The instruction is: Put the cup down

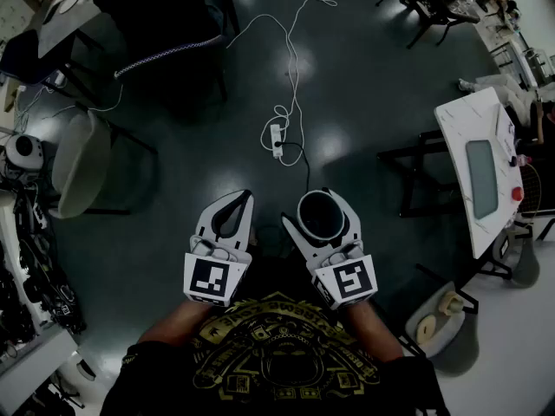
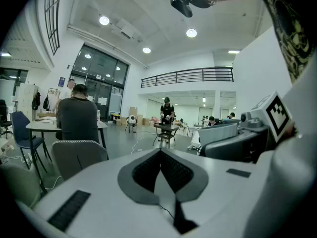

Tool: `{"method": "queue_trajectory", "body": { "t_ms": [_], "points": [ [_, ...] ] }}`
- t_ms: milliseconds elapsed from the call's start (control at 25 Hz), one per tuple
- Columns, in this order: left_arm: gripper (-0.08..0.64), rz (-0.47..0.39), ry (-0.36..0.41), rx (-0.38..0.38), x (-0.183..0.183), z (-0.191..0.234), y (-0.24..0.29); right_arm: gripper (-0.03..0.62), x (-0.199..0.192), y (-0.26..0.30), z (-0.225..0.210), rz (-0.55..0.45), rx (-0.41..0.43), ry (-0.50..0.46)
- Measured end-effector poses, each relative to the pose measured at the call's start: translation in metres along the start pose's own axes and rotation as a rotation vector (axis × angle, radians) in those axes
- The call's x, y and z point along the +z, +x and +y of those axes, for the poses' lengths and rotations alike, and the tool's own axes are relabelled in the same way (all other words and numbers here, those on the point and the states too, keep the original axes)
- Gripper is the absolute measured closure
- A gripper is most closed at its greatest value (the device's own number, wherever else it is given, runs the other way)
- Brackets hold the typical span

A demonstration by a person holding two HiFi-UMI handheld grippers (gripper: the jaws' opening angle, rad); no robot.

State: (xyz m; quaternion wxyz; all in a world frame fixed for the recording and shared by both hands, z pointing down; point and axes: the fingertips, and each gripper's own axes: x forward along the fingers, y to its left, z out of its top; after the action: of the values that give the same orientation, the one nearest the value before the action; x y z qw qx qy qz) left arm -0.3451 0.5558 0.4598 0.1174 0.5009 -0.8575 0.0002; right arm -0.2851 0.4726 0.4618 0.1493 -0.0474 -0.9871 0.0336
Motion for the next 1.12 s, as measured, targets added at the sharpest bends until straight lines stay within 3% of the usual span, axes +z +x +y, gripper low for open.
{"method": "queue_trajectory", "body": {
  "t_ms": [600,1120],
  "points": [
    [0.549,0.028,0.006,-0.016,-0.005,-0.006,-0.001,0.221,0.008,-0.006,-0.002,-0.039,0.0,0.045],
    [0.549,0.029,0.019,-0.075,0.001,-0.025,0.018,0.221,0.009,-0.018,-0.021,-0.059,-0.044,0.069]
  ]
}}
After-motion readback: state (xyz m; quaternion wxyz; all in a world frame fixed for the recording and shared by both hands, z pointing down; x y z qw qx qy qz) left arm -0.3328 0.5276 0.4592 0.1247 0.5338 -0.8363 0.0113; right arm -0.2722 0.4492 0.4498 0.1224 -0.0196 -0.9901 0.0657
